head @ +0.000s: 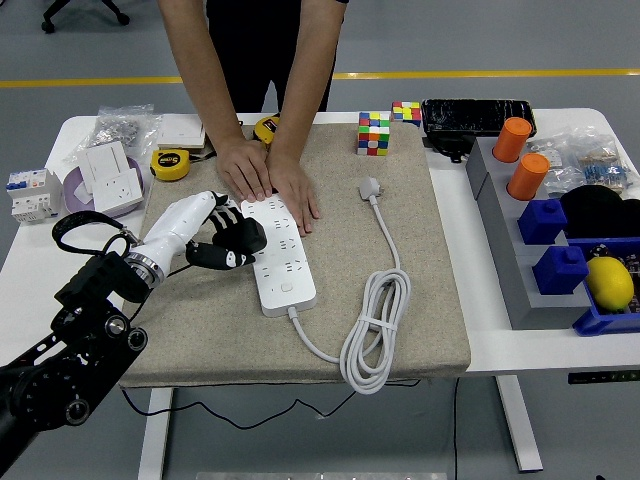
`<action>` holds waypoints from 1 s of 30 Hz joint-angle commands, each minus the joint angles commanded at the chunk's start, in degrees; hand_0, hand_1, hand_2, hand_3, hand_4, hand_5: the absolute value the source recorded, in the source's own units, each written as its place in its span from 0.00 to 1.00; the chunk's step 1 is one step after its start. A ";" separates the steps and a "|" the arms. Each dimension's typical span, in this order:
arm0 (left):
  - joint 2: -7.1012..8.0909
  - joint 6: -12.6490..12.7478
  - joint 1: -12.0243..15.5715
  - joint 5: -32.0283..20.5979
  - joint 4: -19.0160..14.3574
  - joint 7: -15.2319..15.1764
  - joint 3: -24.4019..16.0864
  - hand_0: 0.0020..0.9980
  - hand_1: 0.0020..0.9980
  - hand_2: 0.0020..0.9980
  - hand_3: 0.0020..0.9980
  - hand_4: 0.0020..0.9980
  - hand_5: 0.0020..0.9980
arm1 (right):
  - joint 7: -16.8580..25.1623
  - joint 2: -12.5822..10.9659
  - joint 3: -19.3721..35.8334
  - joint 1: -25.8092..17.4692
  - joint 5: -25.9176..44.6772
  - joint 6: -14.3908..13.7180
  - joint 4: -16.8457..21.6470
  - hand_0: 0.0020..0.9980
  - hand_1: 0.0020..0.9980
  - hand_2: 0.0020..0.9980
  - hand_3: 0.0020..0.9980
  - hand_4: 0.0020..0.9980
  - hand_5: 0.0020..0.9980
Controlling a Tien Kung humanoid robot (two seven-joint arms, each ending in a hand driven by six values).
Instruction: Pick up the plug,place it near the board,insert it into the board,press the button
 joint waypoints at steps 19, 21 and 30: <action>0.19 2.49 -3.76 -0.01 5.76 -1.82 4.68 0.65 0.49 0.40 0.44 0.60 0.04 | 0.03 -0.05 -0.57 0.18 0.53 -0.04 0.00 0.97 0.90 0.86 0.88 1.00 0.95; 0.19 2.45 -3.78 0.06 5.93 -1.82 4.74 0.65 0.49 0.40 0.44 0.60 0.04 | 0.03 -0.06 -0.57 0.19 0.51 -0.05 0.00 0.97 0.90 0.86 0.88 1.00 0.95; 0.23 2.91 -3.83 0.44 6.89 -2.49 4.58 0.65 0.49 0.40 0.44 0.60 0.03 | 0.04 -0.15 -0.77 0.10 0.43 0.00 0.00 0.97 0.90 0.86 0.88 1.00 0.95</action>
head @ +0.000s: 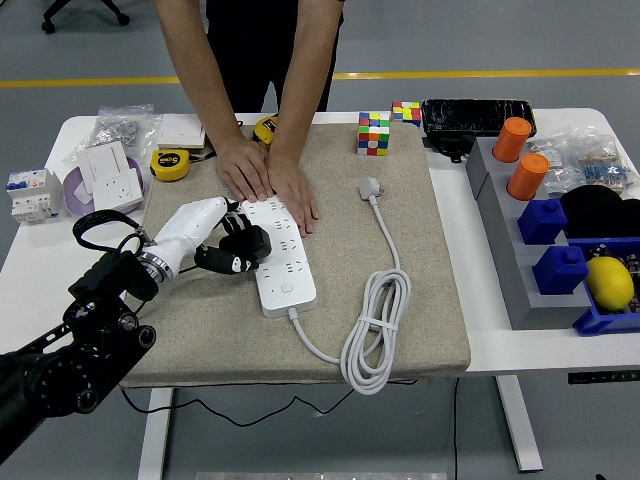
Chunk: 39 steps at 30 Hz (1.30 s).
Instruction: Pick up the plug,place it near the board,insert it into the board,press the button
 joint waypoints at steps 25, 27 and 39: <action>1.18 -0.75 -0.64 1.56 0.55 0.17 1.93 0.65 0.52 0.40 0.45 0.60 0.03 | 0.13 -0.13 -0.63 -0.04 0.64 -0.05 0.00 0.96 0.90 0.86 0.88 1.00 0.95; 1.20 -0.81 -0.85 1.67 0.59 0.18 2.13 0.65 0.52 0.40 0.45 0.60 0.03 | 0.12 -0.11 -0.58 0.01 0.64 -0.05 0.00 0.96 0.90 0.86 0.88 1.00 0.95; 1.43 -1.08 -1.94 2.02 1.19 0.22 3.47 0.64 0.53 0.42 0.46 0.61 0.03 | 0.21 -0.16 -0.59 0.13 0.95 -0.07 0.00 0.96 0.90 0.86 0.88 1.00 0.95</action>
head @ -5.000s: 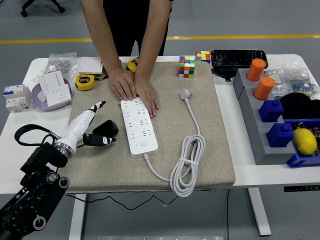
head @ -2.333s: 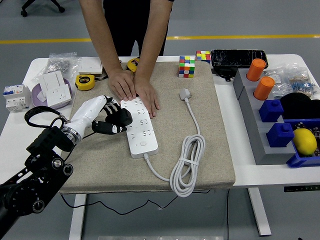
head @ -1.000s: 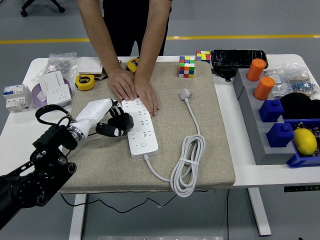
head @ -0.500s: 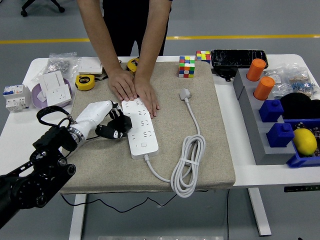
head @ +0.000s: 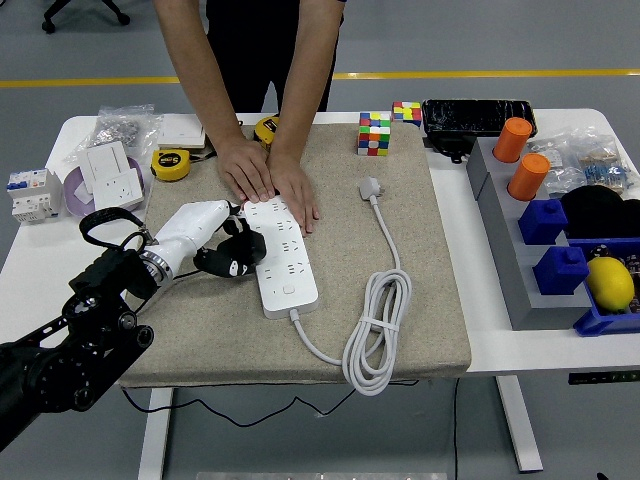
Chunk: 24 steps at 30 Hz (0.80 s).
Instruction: Pick up the plug,place it near the board,insert it into the board,press the button
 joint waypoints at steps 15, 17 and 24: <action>0.26 -2.37 0.03 -0.85 -0.20 -0.05 -0.38 0.76 0.79 0.74 0.62 0.95 0.18 | 0.21 0.01 0.26 0.09 0.30 0.12 0.00 0.97 0.90 0.86 0.88 1.00 0.95; 0.27 -2.59 0.04 -0.95 -0.28 -0.06 -0.47 0.80 0.84 0.78 0.76 1.00 0.27 | 0.24 0.01 0.36 0.10 0.26 0.13 0.00 0.97 0.90 0.86 0.88 1.00 0.95; 0.30 -3.13 0.09 -1.08 -0.52 0.01 -1.04 0.82 0.84 0.80 0.79 1.00 0.33 | 0.28 0.01 0.33 0.04 0.23 0.12 0.00 0.97 0.90 0.86 0.88 1.00 0.96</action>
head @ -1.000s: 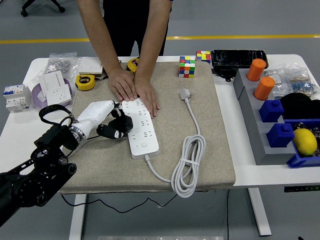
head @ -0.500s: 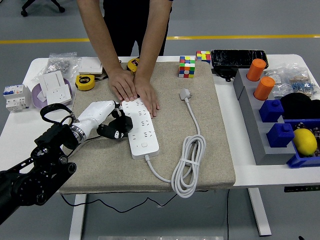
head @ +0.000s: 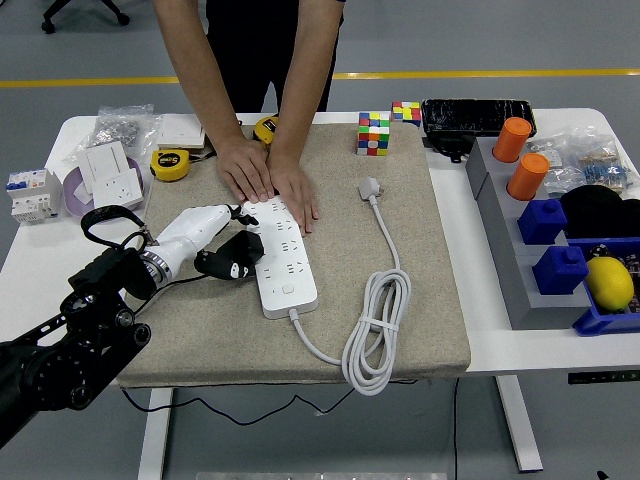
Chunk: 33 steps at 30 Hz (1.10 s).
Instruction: Pick up the plug,place it near the board,insert it into the board,press the button
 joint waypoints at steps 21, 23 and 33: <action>-5.02 2.04 11.78 -12.75 -14.87 0.73 -13.26 1.00 1.00 1.00 0.97 1.00 1.00 | -0.03 0.11 0.01 -0.43 -0.40 -0.05 0.00 0.97 0.90 0.86 0.88 1.00 0.96; -5.78 3.84 13.88 -12.66 -16.81 1.31 -13.80 1.00 1.00 1.00 0.99 1.00 1.00 | -0.03 0.15 0.16 -0.50 -0.45 -0.06 0.00 0.97 0.90 0.86 0.88 1.00 0.96; -6.83 3.87 21.92 -8.22 -23.43 4.70 -13.54 1.00 1.00 1.00 0.98 1.00 1.00 | 0.12 0.23 0.30 -0.49 -0.16 -0.12 0.00 0.97 0.90 0.86 0.88 1.00 0.96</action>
